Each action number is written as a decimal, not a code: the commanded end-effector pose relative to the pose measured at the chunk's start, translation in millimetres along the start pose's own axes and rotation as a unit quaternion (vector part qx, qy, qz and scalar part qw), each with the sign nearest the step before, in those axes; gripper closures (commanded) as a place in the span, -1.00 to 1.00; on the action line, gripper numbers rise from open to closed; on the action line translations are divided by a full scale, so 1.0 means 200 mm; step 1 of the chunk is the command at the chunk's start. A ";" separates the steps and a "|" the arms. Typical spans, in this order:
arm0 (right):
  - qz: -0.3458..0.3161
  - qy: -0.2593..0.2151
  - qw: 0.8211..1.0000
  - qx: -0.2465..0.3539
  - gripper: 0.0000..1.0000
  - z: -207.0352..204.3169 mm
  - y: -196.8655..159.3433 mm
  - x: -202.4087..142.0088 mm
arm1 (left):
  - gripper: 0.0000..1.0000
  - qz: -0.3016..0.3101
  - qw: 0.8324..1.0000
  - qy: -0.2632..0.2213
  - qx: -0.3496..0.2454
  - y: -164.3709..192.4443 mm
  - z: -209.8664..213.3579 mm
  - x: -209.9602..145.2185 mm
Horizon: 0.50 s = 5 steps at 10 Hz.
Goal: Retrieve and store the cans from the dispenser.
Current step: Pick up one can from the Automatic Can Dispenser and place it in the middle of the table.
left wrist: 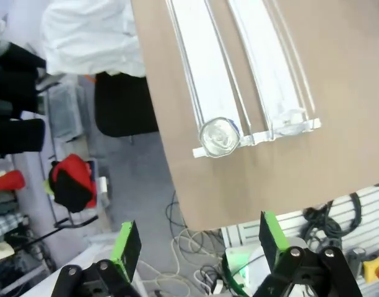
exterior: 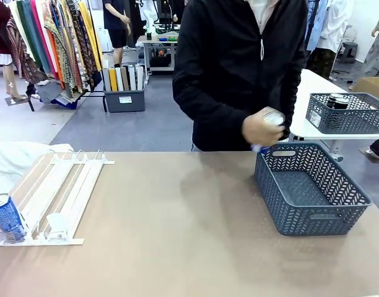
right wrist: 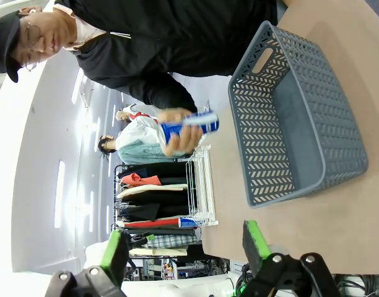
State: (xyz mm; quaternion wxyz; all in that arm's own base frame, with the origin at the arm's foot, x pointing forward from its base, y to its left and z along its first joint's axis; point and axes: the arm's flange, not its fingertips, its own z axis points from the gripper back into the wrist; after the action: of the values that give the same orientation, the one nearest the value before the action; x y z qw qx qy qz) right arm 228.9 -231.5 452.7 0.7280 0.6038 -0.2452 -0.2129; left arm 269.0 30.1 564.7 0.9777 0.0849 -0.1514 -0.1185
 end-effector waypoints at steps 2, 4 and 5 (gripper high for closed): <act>0.006 0.008 1.000 -0.004 -1.00 0.01 0.00 -0.01 | -1.00 0.003 0.997 0.044 -0.063 0.07 -0.27 0.14; 0.006 0.008 1.000 -0.004 -1.00 0.01 0.00 -0.01 | -1.00 0.018 0.992 0.076 -0.101 0.10 -0.44 0.19; 0.006 0.008 1.000 -0.004 -1.00 0.01 0.00 -0.01 | -1.00 0.021 0.988 0.099 -0.117 0.09 -0.55 0.21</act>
State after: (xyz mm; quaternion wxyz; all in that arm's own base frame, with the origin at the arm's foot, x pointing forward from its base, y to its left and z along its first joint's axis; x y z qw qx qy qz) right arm 228.9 -231.5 452.7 0.7280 0.6038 -0.2452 -0.2128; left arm 332.5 50.3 478.9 0.9932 0.0032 -0.0506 -0.1047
